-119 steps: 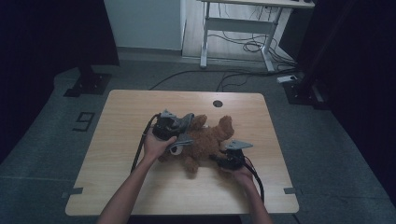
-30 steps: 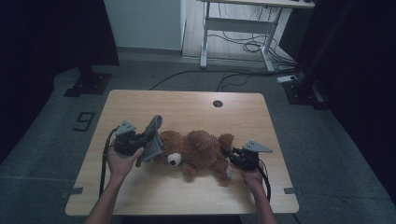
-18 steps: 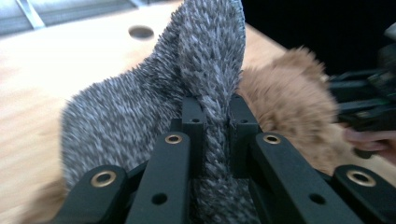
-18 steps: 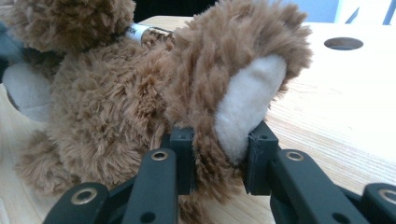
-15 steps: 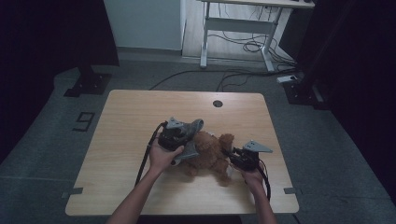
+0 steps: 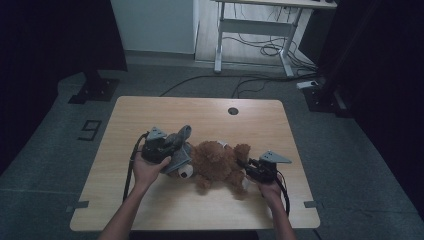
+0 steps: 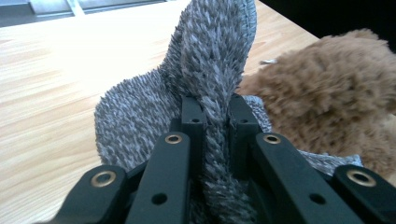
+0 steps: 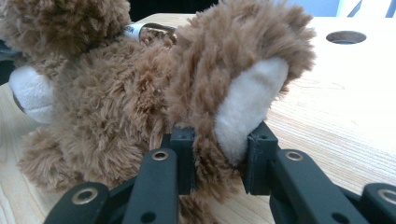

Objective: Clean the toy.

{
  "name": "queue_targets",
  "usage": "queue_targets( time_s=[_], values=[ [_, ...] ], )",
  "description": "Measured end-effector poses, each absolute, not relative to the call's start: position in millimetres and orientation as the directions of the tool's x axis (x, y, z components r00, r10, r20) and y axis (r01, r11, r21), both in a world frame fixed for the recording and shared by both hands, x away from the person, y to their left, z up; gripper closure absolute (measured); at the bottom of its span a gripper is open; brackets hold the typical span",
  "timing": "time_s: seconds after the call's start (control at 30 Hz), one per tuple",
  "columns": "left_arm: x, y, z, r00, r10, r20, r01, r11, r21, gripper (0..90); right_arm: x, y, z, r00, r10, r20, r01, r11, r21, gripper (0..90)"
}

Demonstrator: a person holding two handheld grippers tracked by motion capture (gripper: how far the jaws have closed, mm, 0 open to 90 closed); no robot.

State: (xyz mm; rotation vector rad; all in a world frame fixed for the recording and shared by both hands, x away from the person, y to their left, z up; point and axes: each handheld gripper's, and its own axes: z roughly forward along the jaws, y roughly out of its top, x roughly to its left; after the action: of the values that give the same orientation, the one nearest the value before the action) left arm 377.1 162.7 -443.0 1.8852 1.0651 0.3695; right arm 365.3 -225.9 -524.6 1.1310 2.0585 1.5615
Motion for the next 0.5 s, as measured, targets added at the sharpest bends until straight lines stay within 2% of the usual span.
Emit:
queue_targets(
  time_s=[0.27,0.5],
  values=[
    [364.1,164.1,-440.1,0.597,0.787,-0.158,0.501,-0.211,0.839,80.4,365.1,-225.9,-525.1,-0.634,0.747,0.2,0.397,0.093,0.913,70.6],
    [351.8,119.7,-421.0,0.695,0.702,-0.155,0.445,-0.251,0.86,80.3,366.9,-226.2,-526.5,-0.625,0.753,0.206,0.405,0.088,0.91,70.9]
  ],
)
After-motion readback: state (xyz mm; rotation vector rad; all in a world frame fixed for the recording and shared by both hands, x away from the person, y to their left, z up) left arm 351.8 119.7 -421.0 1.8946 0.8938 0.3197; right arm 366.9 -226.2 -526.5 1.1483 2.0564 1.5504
